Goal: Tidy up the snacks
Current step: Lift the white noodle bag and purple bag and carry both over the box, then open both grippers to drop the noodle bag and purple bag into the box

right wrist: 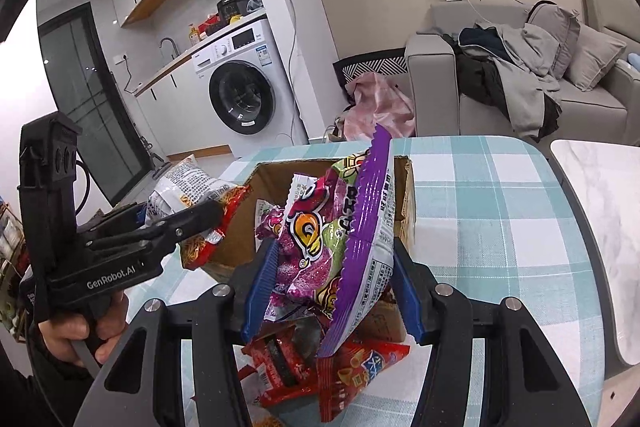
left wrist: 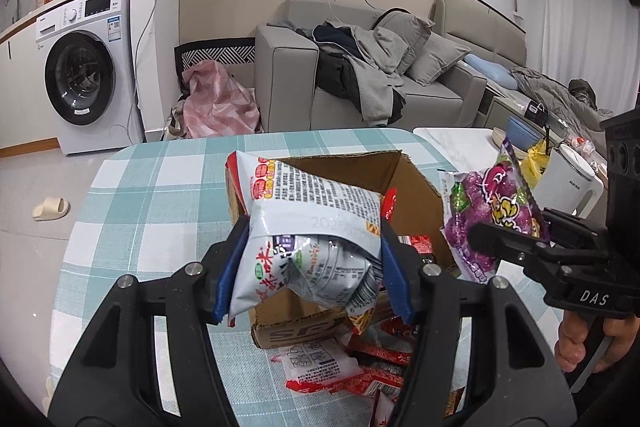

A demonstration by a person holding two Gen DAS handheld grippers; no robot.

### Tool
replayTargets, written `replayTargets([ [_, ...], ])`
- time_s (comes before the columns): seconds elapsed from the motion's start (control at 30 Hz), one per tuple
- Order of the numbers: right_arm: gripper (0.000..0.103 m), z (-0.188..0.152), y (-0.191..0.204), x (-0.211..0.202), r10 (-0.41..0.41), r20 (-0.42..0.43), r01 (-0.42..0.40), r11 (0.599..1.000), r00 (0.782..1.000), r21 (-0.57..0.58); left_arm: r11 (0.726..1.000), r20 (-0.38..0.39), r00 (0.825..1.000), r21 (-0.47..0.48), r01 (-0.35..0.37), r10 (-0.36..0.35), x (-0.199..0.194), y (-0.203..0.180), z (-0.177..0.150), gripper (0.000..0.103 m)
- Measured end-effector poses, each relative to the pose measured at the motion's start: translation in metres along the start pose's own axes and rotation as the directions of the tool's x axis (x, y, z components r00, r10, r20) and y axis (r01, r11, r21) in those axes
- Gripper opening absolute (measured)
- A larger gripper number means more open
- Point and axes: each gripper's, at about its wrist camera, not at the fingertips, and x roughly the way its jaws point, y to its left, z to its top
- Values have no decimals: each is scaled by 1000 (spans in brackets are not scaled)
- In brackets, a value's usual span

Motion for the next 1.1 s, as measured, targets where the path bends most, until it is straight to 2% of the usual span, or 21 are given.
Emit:
replayTargets([
  [0.73,55,7,-11,54,-38,-42,39,999,998,26,1000,-51,999,30,-9,11,63,2,-6,58],
  [0.9,55,8,-8,62,-25,-49,26,999,998,19,999,-61,998,36,-16,18,72,2,-6,58],
  [1.1,55,12,-6,72,-45,-55,45,999,998,3,998,-71,997,50,-35,38,81,2,-9,58],
])
